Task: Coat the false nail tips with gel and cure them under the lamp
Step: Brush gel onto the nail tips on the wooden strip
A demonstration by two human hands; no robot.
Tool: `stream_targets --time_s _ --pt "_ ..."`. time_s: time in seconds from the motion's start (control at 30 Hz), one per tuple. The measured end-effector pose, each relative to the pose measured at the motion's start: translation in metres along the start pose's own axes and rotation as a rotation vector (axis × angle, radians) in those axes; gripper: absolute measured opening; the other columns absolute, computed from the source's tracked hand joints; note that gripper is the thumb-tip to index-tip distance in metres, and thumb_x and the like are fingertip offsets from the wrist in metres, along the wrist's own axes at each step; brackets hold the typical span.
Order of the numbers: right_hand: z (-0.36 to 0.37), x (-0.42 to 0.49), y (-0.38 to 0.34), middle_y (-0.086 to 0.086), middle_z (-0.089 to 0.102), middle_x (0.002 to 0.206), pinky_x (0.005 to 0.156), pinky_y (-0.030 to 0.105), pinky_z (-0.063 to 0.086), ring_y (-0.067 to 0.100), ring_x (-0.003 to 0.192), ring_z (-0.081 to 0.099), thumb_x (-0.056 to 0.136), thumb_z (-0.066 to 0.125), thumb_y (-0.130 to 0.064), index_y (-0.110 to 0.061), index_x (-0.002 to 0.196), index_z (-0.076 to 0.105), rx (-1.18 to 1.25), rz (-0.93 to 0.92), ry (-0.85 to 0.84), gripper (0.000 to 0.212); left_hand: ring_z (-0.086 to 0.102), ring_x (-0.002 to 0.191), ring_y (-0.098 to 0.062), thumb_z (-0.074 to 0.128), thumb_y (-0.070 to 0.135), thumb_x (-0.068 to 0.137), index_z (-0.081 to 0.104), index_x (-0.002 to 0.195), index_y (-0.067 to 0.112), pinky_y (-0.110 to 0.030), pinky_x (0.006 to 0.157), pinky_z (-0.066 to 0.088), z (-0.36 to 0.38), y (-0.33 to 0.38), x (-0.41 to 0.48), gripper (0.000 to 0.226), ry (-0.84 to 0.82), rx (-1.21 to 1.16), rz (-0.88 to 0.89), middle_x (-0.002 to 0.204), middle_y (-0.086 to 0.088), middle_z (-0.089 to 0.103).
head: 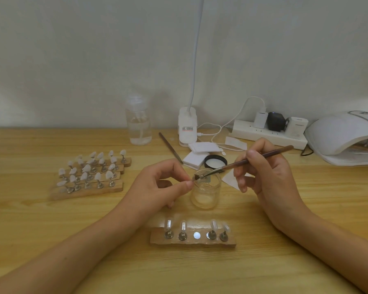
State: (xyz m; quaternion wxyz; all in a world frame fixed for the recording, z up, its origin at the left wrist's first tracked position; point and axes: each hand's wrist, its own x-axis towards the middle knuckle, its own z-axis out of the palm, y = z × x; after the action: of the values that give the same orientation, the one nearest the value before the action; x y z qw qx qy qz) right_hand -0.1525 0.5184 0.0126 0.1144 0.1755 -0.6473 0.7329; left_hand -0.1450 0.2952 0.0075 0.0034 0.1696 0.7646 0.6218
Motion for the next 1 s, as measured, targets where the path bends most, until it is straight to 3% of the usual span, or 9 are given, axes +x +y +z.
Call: stream_targets --time_s 0.13,0.3,0.57,0.7,0.87,1.0 --pt "-0.001 -0.001 0.001 0.004 0.063 0.066 0.044 0.025 0.046 0.018 0.054 0.056 0.100 0.048 -0.011 -0.028 0.069 0.059 -0.051 0.006 0.048 0.037 0.050 0.047 -0.005 0.073 0.012 0.084 0.066 0.070 0.023 -0.016 0.056 0.046 -0.001 0.000 0.001 0.019 -0.013 -0.003 -0.013 0.080 0.005 0.070" --pt "-0.006 0.000 0.001 0.003 0.058 0.061 0.041 0.021 0.039 0.013 0.049 0.050 0.101 0.043 -0.008 -0.016 0.074 0.053 -0.049 -0.010 0.157 0.030 0.050 0.047 -0.005 0.073 0.012 0.084 0.066 0.070 0.023 -0.017 0.057 0.047 -0.001 0.000 0.001 0.019 -0.011 0.005 -0.013 0.085 0.002 0.071" --pt "-0.019 0.009 -0.002 0.000 0.052 0.054 0.040 0.018 0.033 0.010 0.047 0.044 0.100 0.042 -0.007 -0.021 0.063 0.051 -0.025 0.012 0.282 0.040 0.051 0.048 -0.006 0.074 0.016 0.083 0.065 0.071 0.024 -0.019 0.058 0.048 0.000 0.000 0.000 0.017 -0.008 0.005 -0.012 0.089 0.001 0.071" --pt "-0.022 0.011 -0.003 0.000 0.055 0.058 0.040 0.019 0.037 0.010 0.047 0.046 0.095 0.044 -0.010 -0.021 0.067 0.052 0.068 -0.078 0.198 0.031 0.052 0.049 -0.004 0.073 0.015 0.084 0.066 0.072 0.022 -0.018 0.058 0.049 -0.001 0.000 -0.001 0.015 -0.006 0.004 -0.009 0.088 0.002 0.071" --pt "-0.023 0.012 -0.002 0.001 0.058 0.065 0.044 0.023 0.043 0.017 0.052 0.050 0.085 0.040 -0.003 -0.023 0.073 0.053 -0.035 -0.220 -0.010 0.027 0.052 0.048 -0.004 0.073 0.014 0.084 0.066 0.072 0.023 -0.018 0.058 0.049 0.000 0.000 0.000 0.017 -0.006 0.004 -0.005 0.086 0.003 0.072" --pt "-0.027 0.014 -0.005 0.002 0.054 0.061 0.043 0.022 0.039 0.016 0.050 0.044 0.079 0.037 0.000 -0.021 0.070 0.050 -0.018 -0.253 -0.037 0.027 0.051 0.048 -0.006 0.073 0.013 0.085 0.065 0.072 0.022 -0.019 0.058 0.049 -0.001 -0.002 0.000 0.018 -0.003 0.019 -0.006 0.088 0.001 0.071"
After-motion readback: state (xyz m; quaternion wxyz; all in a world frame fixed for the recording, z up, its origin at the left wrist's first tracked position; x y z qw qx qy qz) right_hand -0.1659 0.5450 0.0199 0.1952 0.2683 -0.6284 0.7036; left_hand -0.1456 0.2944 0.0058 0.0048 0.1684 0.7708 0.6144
